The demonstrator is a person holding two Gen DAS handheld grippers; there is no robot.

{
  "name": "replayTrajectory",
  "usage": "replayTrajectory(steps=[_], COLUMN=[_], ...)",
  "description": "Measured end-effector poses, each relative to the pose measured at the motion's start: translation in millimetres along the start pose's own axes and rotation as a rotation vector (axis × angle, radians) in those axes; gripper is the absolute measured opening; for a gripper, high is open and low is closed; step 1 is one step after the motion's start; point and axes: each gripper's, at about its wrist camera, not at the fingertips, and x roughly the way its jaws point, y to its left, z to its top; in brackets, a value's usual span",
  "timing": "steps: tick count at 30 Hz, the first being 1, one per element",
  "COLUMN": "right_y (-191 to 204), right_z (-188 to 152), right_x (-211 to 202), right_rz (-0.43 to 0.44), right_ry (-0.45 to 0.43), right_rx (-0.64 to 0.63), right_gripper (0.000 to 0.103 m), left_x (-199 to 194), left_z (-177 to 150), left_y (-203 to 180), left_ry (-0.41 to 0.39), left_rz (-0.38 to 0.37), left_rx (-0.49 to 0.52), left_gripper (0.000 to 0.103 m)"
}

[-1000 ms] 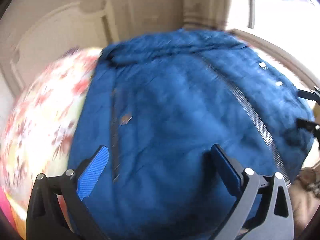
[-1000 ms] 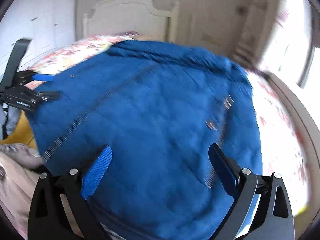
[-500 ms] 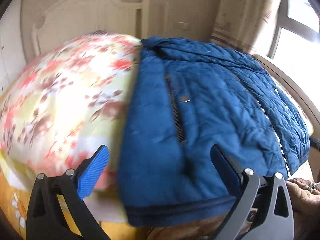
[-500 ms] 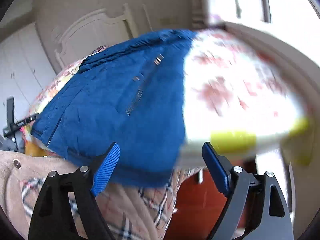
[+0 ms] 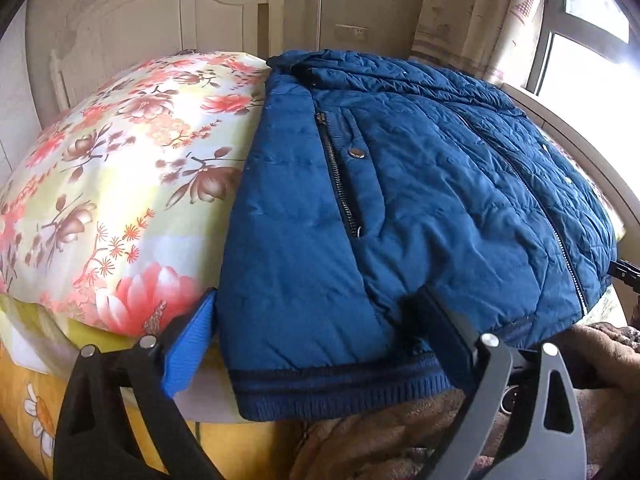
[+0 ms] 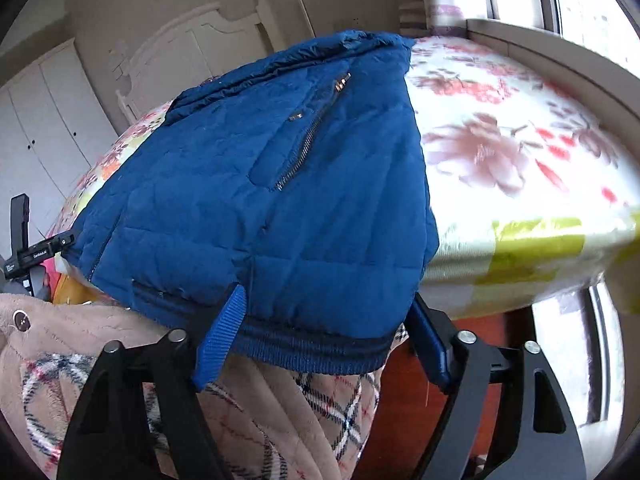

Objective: Fold large clothes
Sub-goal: 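Grasp the ribbed jacket hem with both grippers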

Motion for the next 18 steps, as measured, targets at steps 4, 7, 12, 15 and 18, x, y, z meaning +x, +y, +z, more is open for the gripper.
replayTrajectory(steps=[4, 7, 12, 15, 18], right_y=[16, 26, 34, 41, 48], right_z=[1, -3, 2, 12, 24], right_x=[-6, -16, -49, -71, -103], right_rz=[-0.026, -0.040, -0.035, -0.029, 0.007], right_ry=[-0.014, -0.052, -0.196, -0.277, -0.388], right_rx=[-0.098, -0.159, -0.191, -0.209, -0.205], right_gripper=[0.048, 0.028, 0.018, 0.016, 0.015], left_x=[-7, -18, -49, -76, -109], left_z=[1, 4, 11, 22, 31], left_y=[-8, -12, -23, -20, -18], left_ry=[-0.007, -0.046, -0.176, -0.258, -0.334], left_rz=[-0.020, -0.022, -0.020, -0.052, -0.108], left_rx=[0.035, 0.056, 0.084, 0.066, 0.051], left_gripper=[0.053, 0.022, 0.017, 0.016, 0.016])
